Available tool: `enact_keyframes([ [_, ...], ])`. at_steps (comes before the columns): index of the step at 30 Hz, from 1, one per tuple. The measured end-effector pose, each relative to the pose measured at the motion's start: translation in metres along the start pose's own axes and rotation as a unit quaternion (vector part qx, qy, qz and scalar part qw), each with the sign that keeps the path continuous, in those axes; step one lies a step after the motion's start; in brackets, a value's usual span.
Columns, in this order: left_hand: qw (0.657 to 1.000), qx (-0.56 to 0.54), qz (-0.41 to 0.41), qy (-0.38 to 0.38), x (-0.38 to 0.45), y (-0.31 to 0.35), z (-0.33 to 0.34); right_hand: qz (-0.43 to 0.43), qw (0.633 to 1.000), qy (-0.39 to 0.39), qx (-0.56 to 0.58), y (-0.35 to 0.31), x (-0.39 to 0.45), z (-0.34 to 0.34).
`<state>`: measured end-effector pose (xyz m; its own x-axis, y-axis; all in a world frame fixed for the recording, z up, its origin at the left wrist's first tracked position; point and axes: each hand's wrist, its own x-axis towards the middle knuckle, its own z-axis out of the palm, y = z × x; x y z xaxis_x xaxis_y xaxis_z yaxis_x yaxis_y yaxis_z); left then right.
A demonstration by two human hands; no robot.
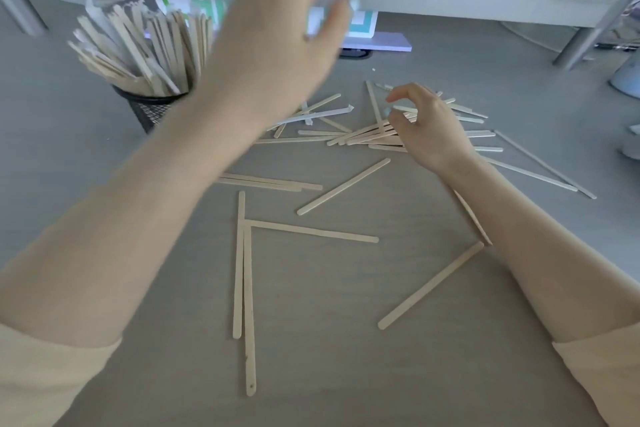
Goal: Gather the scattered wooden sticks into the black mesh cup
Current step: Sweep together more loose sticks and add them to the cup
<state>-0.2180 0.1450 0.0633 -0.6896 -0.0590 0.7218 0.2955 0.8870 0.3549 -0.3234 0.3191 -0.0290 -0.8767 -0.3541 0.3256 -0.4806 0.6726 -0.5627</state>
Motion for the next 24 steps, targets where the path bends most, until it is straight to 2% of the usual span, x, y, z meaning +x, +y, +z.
enact_keyframes([
  [2,0.995,-0.017,-0.023,-0.092,-0.005,0.005,0.026,0.003,1.0,0.003,-0.009,0.009,-0.003,-0.004],
  [5,0.963,0.022,-0.084,-0.255,-0.018,-0.002,0.078,0.021,0.999,0.028,-0.032,0.025,-0.005,-0.011],
  [8,0.923,0.12,-0.146,-0.334,-0.012,-0.019,0.109,0.039,0.991,0.068,-0.11,0.041,0.0,-0.02],
  [12,0.901,0.159,-0.216,-0.341,0.001,-0.035,0.13,0.129,0.966,0.037,-0.219,0.065,0.007,-0.033],
  [16,0.883,0.184,-0.262,-0.342,0.007,-0.059,0.133,0.191,0.962,-0.022,-0.196,0.081,0.008,-0.035],
  [19,0.877,0.184,-0.251,-0.365,0.002,-0.069,0.134,0.179,0.969,-0.059,-0.158,0.08,0.009,-0.028],
  [24,0.907,0.129,-0.154,-0.37,-0.004,-0.067,0.131,0.092,0.989,-0.073,-0.095,0.062,0.007,-0.016],
])
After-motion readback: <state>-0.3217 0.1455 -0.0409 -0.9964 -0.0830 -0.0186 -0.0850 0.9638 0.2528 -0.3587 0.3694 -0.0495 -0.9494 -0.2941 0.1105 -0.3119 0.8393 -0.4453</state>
